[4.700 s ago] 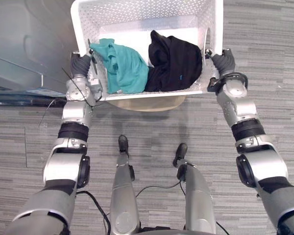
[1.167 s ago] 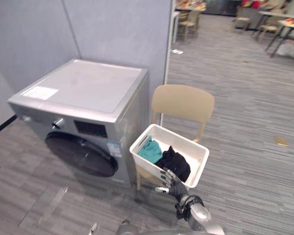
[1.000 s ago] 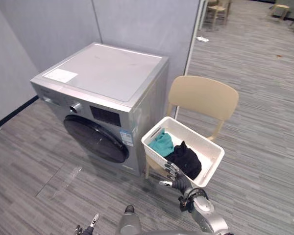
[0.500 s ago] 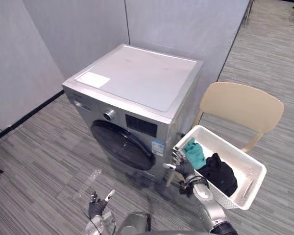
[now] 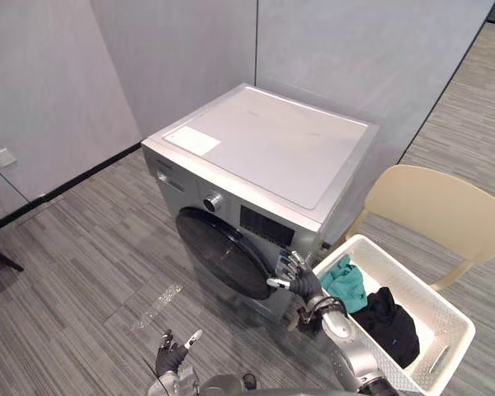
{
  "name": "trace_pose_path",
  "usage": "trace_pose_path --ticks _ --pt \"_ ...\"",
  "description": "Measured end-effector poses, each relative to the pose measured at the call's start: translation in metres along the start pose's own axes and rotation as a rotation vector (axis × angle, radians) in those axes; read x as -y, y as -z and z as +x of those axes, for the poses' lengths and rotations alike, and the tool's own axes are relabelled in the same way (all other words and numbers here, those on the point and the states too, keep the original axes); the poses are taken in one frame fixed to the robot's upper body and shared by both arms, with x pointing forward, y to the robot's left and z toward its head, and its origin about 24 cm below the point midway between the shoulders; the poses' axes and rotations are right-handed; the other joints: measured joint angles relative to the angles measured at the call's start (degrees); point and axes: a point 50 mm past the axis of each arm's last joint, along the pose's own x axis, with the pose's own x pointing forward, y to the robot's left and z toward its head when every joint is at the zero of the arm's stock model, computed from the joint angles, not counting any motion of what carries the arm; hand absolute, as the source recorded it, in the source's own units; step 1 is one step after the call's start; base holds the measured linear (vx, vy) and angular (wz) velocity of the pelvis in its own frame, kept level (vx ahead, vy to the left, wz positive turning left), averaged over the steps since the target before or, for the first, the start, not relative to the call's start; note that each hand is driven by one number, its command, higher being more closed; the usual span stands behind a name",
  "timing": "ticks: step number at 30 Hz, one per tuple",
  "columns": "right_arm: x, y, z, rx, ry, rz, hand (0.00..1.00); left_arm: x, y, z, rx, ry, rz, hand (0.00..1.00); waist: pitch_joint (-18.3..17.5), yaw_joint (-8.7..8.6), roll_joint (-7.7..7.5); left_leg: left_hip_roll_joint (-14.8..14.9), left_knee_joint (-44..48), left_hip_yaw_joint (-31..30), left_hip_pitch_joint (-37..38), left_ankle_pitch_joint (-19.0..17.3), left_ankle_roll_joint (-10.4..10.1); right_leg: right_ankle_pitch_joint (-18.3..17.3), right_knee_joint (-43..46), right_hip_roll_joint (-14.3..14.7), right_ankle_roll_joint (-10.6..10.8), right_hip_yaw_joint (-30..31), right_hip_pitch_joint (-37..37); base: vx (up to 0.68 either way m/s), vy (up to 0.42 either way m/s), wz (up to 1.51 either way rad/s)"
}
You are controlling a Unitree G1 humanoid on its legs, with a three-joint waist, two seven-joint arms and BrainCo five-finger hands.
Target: Pick up the laundry basket with both hands and put the clothes into the washing machine.
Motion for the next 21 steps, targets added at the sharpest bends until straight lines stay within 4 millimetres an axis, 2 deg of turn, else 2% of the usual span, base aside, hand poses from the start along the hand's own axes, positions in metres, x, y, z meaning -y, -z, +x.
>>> trace_pose_path --ticks 3,4,5,6,8,10,11,12,13,14,15,16,17,18,19,20,21 --pt "-0.006 -0.005 0.004 0.014 -0.035 -0.006 0.00 0.004 -0.003 -0.004 0.022 0.004 -0.033 0.00 2.72 0.07 2.45 0.03 13.74 -0.45 -5.11 -1.65 -2.23 0.09 0.30 0.51 -0.19 -2.20 1.54 0.01 0.000 0.29" --pt "-0.009 -0.007 0.006 0.014 -0.063 -0.029 0.00 0.004 0.001 -0.008 0.011 -0.003 -0.051 0.00 3.55 0.26 3.43 0.11 19.20 0.93 -7.45 -0.89 -5.57 -0.05 0.27 0.17 -0.47 -2.17 2.38 -0.07 0.063 0.03" --pt "-0.012 -0.009 0.008 0.018 -0.088 -0.046 0.00 0.003 0.003 -0.009 0.005 -0.016 -0.071 0.00 4.12 0.77 3.20 0.63 24.16 2.12 -8.99 -1.20 -7.09 0.00 0.22 -0.63 -0.65 -2.33 2.42 -0.14 0.114 -0.14" --pt "-0.019 -0.013 0.012 0.031 -0.122 -0.054 0.00 -0.001 0.005 -0.012 0.003 -0.030 -0.075 0.00 4.69 1.49 3.99 4.95 35.67 5.03 -12.04 -2.30 -5.88 -0.03 0.32 -0.81 -0.70 -1.82 2.91 -0.12 0.109 -0.16" --pt "-0.025 -0.016 0.014 0.040 -0.139 -0.050 0.00 -0.004 0.005 -0.012 0.003 -0.037 -0.070 0.00 4.79 1.48 3.66 8.90 39.39 5.65 -13.08 -2.54 -5.45 -0.29 0.28 -1.59 -1.08 -1.65 2.91 -0.07 0.102 -0.03" --pt "-0.030 -0.016 0.018 0.040 -0.145 -0.039 0.00 -0.003 0.000 -0.011 0.025 -0.028 -0.066 0.00 4.58 1.16 2.53 15.80 35.02 4.97 -11.98 -2.53 -5.50 0.26 0.21 -4.13 -0.08 -1.11 1.44 0.00 0.150 0.03" --pt "-0.029 -0.016 0.019 0.034 -0.144 -0.041 0.00 -0.002 -0.001 -0.011 0.029 -0.023 -0.066 0.00 4.61 1.02 2.47 17.32 32.24 4.74 -11.08 -2.39 -5.75 0.64 0.29 -4.88 0.55 -0.97 0.96 0.09 0.238 -0.01" --pt "-0.029 -0.013 0.020 0.021 -0.143 -0.047 0.00 0.000 -0.003 -0.010 0.033 -0.018 -0.065 0.00 4.57 0.58 2.60 19.86 24.02 4.52 -8.17 -1.98 -6.37 1.58 0.75 -6.13 2.09 -0.88 0.31 0.11 0.261 0.05" --pt "-0.027 -0.011 0.021 0.011 -0.140 -0.052 0.00 0.000 -0.003 -0.010 0.034 -0.019 -0.066 0.00 4.35 -0.47 3.00 21.31 16.10 4.29 -5.20 -1.10 -7.69 1.83 1.20 -6.92 2.60 -0.91 -0.21 0.14 0.372 0.18" --pt "-0.025 -0.011 0.021 0.007 -0.131 -0.055 0.00 0.000 -0.002 -0.011 0.032 -0.018 -0.066 0.00 3.42 -1.86 4.68 23.06 6.70 2.79 -1.93 2.51 -11.00 2.03 1.15 -7.34 4.10 -1.34 -0.53 0.10 0.301 0.23" --pt "-0.023 -0.011 0.021 0.007 -0.127 -0.063 0.00 0.003 -0.002 -0.011 0.032 -0.013 -0.070 0.00 2.83 -2.42 5.88 23.82 3.29 2.26 -0.89 6.04 -12.01 1.98 1.10 -7.35 5.42 -1.66 -0.67 0.14 0.442 0.40" --pt "-0.019 -0.009 0.021 -0.002 -0.116 -0.073 0.00 0.009 -0.006 -0.009 0.043 0.010 -0.068 0.00 2.35 -3.54 6.49 23.08 -1.43 1.91 1.35 3.04 -16.52 2.00 0.88 -8.03 7.24 -2.15 -0.71 0.13 0.544 0.63" --pt "-0.018 -0.006 0.022 -0.014 -0.104 -0.077 0.00 0.016 -0.015 -0.004 0.069 0.045 -0.039 0.00 2.38 -4.23 5.21 21.38 -5.41 2.19 2.19 2.01 -15.69 2.43 0.36 -10.16 8.27 -3.05 -0.56 0.11 0.459 0.69" --pt "-0.016 -0.002 0.022 -0.035 -0.093 -0.079 0.00 0.015 -0.019 0.000 0.082 0.055 -0.011 0.00 2.42 -4.03 3.90 19.60 -6.06 2.07 2.25 3.03 -14.94 3.05 -0.28 -11.60 8.79 -3.35 -0.29 0.05 0.379 0.53" --pt "-0.017 0.007 0.021 -0.075 -0.084 -0.089 0.00 0.016 -0.021 0.002 0.087 0.075 0.033 0.00 2.02 -3.03 2.99 17.16 -6.14 1.96 2.49 3.12 -14.74 4.41 -1.66 -13.32 9.82 -3.14 0.45 0.03 0.238 0.30" --pt "-0.018 0.012 0.021 -0.099 -0.080 -0.090 0.00 0.011 -0.023 0.003 0.092 0.080 0.063 0.00 1.27 -3.05 1.75 15.12 -5.63 2.01 2.82 3.03 -14.54 5.06 -3.21 -15.07 10.92 -2.59 1.92 0.03 0.265 0.23" --pt "-0.017 0.012 0.022 -0.101 -0.070 -0.093 0.00 0.009 -0.025 0.004 0.098 0.078 0.069 0.00 1.06 -3.00 1.57 14.31 -5.25 2.05 2.99 2.75 -14.04 5.12 -3.74 -15.64 11.00 -1.99 2.36 0.02 0.167 0.19"
